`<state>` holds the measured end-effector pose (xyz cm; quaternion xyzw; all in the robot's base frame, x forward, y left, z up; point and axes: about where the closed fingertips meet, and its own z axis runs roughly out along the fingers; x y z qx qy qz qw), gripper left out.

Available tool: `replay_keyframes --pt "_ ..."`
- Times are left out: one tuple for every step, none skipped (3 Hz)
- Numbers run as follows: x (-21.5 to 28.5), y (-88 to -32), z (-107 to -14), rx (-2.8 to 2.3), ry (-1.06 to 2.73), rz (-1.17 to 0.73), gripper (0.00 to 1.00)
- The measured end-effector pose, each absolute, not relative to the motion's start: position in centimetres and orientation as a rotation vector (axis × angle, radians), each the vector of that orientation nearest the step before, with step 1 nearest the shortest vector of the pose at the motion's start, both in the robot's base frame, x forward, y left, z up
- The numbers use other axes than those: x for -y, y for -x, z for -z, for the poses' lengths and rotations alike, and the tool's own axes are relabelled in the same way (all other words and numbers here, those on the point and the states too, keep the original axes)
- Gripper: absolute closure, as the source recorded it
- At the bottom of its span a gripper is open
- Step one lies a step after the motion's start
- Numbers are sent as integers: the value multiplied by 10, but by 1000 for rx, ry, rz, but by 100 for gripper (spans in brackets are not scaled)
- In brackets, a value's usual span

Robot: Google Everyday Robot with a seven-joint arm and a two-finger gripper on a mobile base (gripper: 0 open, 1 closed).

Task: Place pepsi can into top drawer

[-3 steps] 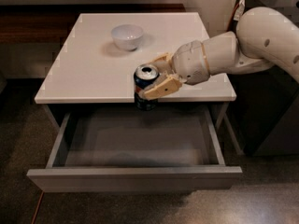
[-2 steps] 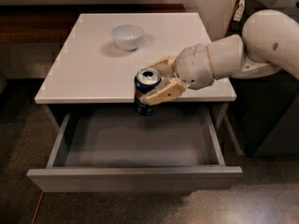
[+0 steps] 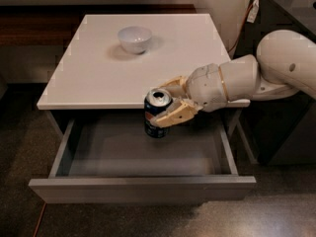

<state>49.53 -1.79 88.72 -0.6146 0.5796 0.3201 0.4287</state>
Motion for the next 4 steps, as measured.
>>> replay_keyframes --pt "23 -499 -854 -1556 1485 -767 100" --pt "24 -506 -823 -1642 1422 -727 100" --pt "22 -512 -802 -1673 1347 -677 100" --pt "22 -517 -782 -1704 1279 -632 100"
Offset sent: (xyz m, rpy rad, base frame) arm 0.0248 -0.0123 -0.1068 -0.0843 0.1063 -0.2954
